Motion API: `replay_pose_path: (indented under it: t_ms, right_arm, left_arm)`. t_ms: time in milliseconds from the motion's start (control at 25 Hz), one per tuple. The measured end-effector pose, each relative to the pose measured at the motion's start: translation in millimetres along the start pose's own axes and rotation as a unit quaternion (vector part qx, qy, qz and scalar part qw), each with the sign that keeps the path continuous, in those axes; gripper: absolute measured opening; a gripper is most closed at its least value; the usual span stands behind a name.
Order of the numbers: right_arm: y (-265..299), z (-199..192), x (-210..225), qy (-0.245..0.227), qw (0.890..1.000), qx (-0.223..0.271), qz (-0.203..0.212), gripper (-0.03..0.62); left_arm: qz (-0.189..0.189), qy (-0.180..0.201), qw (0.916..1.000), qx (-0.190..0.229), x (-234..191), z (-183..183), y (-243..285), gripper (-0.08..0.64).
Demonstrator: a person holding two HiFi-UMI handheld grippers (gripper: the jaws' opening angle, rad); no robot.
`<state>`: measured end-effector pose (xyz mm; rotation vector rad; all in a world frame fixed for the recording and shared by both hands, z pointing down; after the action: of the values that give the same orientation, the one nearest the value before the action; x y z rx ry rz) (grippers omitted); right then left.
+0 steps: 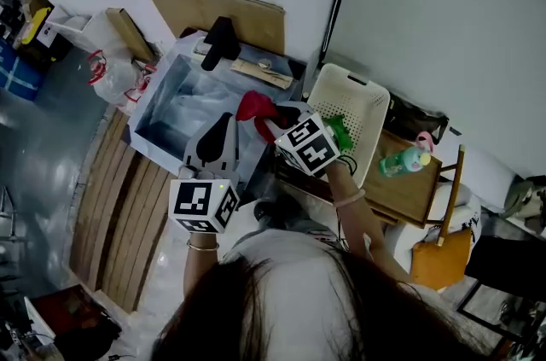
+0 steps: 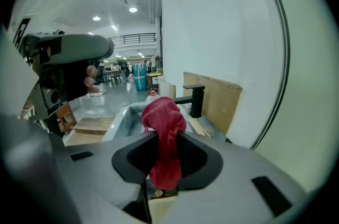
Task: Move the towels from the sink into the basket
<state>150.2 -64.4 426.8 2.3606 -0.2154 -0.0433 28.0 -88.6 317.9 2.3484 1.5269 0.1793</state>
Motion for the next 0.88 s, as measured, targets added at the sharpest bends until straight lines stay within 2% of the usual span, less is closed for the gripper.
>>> replay_pose_path:
  t_ms: [280, 560, 880]
  right_arm:
    - [-37.2, -32.9, 36.8, 0.046, 0.997, 0.007, -0.057, 0.106]
    - [-59.4, -86.5, 71.8, 0.08, 0.991, -0.029, -0.104, 0.107]
    - [-51.6, -140.4, 103.6, 0.09, 0.982, -0.093, -0.135, 0.109]
  left_arm:
    - [-0.055, 0.015, 0.9984, -0.003, 39.1, 7.1, 29.9, 0.015]
    - [-0.098, 0.029, 0.9947, -0.012, 78.7, 6.4, 50.3, 0.016]
    - [-0.117, 0.04, 0.9921, -0.019, 105.8, 7.0, 64.7, 0.015]
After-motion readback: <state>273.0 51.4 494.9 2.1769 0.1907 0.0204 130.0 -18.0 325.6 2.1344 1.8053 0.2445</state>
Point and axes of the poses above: the fingertips, and each gripper's own axes: y forward along the fingers, x to its right, z out of its top, the point moved 5 cm from there along -y, backward along the fingers, and after that the axes turned 12 degrees about -x, right-handed, at the moved point
